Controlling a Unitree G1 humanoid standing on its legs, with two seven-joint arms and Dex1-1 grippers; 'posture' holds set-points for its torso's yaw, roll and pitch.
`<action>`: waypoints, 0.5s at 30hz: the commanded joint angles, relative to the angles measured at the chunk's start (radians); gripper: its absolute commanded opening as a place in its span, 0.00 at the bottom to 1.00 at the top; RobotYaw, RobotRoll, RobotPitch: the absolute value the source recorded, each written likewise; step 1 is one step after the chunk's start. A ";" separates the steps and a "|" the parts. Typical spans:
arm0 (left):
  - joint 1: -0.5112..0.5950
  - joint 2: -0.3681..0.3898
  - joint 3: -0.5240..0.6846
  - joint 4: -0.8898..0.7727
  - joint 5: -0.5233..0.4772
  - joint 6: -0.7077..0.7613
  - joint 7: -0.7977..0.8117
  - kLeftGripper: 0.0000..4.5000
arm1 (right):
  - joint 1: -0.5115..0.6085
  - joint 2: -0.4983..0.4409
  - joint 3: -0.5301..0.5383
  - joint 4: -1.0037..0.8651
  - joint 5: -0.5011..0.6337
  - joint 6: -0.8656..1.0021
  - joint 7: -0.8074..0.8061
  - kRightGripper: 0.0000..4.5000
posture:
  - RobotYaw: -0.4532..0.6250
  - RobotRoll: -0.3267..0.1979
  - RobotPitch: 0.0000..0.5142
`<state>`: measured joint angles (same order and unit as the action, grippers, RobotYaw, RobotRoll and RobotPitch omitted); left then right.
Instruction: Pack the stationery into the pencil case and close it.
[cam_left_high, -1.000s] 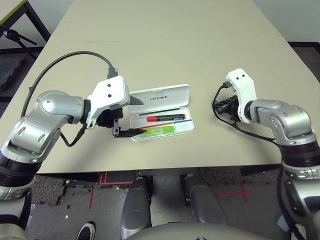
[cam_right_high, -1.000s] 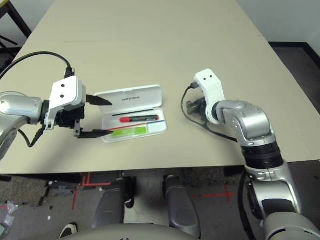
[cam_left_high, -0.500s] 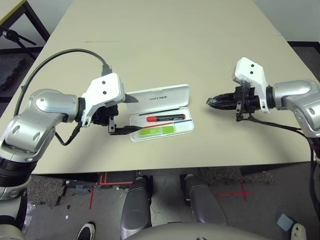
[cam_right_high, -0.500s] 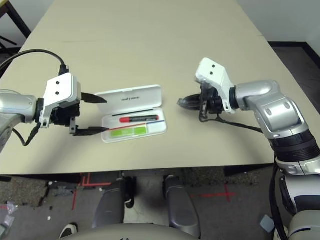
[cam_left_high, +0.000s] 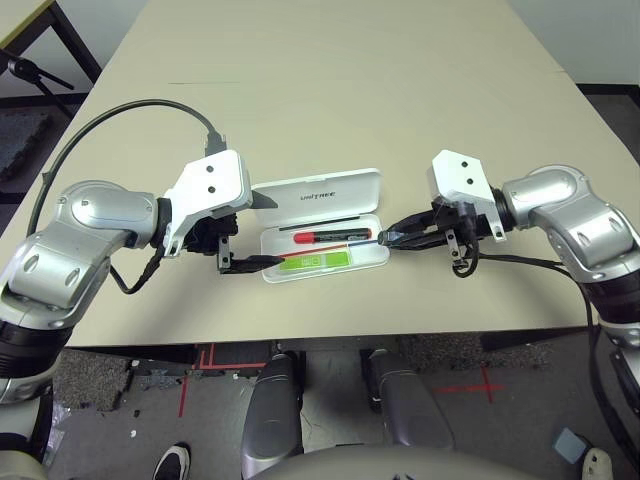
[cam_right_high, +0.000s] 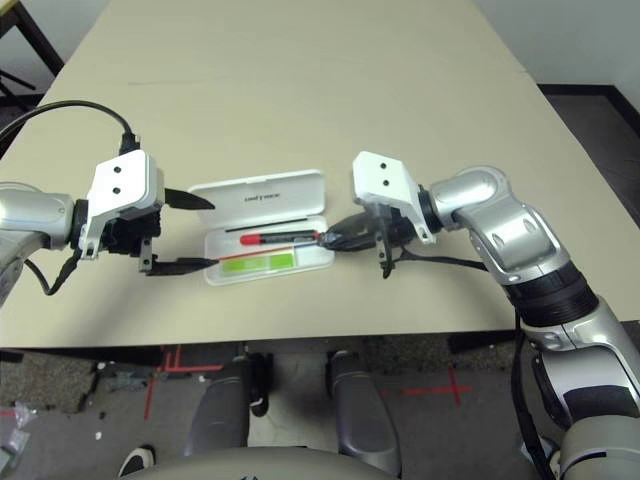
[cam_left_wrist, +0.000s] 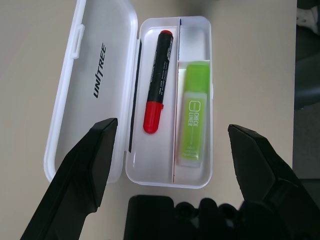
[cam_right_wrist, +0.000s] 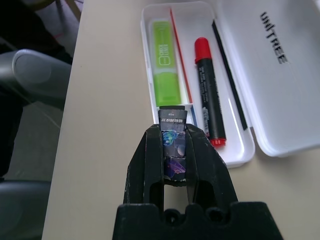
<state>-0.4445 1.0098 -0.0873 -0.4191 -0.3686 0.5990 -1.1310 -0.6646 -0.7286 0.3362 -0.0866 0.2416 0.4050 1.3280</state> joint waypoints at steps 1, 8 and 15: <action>0.018 0.007 0.001 -0.024 0.005 0.008 0.008 1.00 | -0.013 0.025 0.028 0.034 -0.042 -0.042 -0.004 0.07 | 0.40 0.62 0.35; 0.029 0.006 -0.003 -0.026 0.010 0.006 0.016 1.00 | -0.030 0.083 0.049 0.091 -0.096 -0.088 -0.008 0.07 | 0.40 0.62 0.35; 0.037 0.007 -0.002 -0.030 0.010 0.007 0.023 1.00 | -0.031 0.108 0.072 0.115 -0.136 -0.115 -0.001 0.15 | 0.41 0.62 0.35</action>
<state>-0.4207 1.0097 -0.0875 -0.4256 -0.3656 0.6001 -1.1118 -0.6916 -0.6192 0.3884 0.0170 0.1259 0.3063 1.3237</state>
